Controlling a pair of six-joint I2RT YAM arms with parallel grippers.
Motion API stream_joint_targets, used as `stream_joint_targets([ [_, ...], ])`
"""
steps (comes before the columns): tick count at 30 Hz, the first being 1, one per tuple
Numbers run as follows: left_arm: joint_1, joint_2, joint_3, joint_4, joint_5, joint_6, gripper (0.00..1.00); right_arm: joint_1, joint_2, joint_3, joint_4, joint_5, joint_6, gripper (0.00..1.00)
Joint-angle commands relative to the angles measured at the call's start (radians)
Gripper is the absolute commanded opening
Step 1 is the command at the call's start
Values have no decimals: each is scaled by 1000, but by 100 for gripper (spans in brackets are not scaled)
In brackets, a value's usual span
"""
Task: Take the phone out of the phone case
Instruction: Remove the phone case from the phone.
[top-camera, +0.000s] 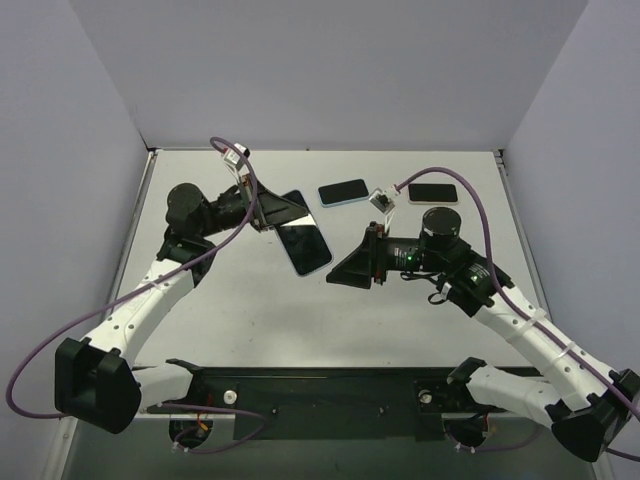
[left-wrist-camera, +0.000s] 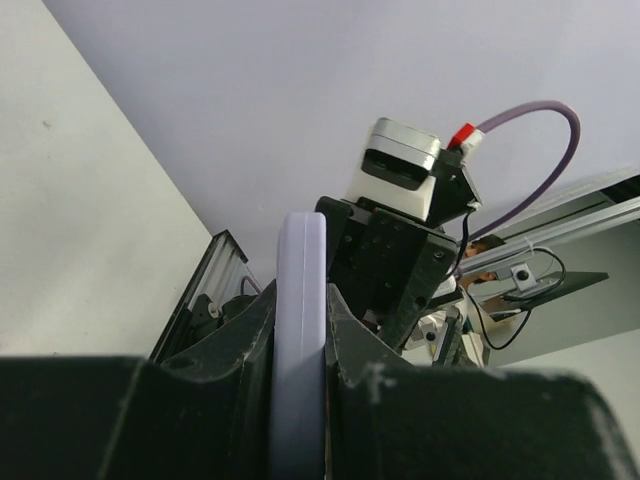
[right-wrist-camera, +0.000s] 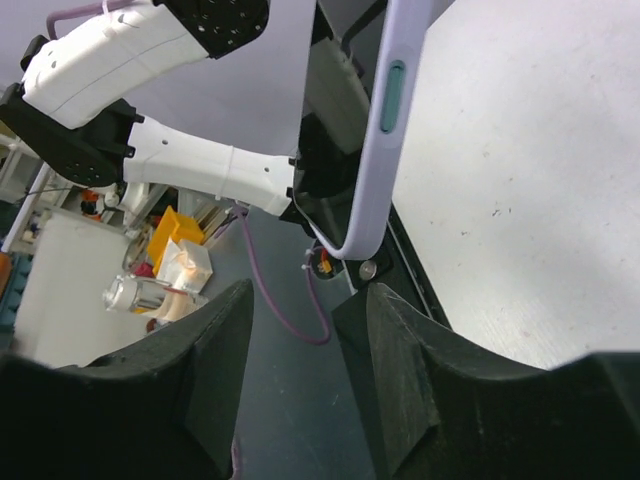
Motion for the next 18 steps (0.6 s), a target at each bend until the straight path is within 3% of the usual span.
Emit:
stream_joint_targets([
  [1, 2, -38, 84, 32, 36, 44, 0, -9, 38, 50, 88, -76, 25, 43],
  [18, -5, -52, 87, 83, 82, -10, 0, -6, 115, 53, 214, -142, 55, 32],
])
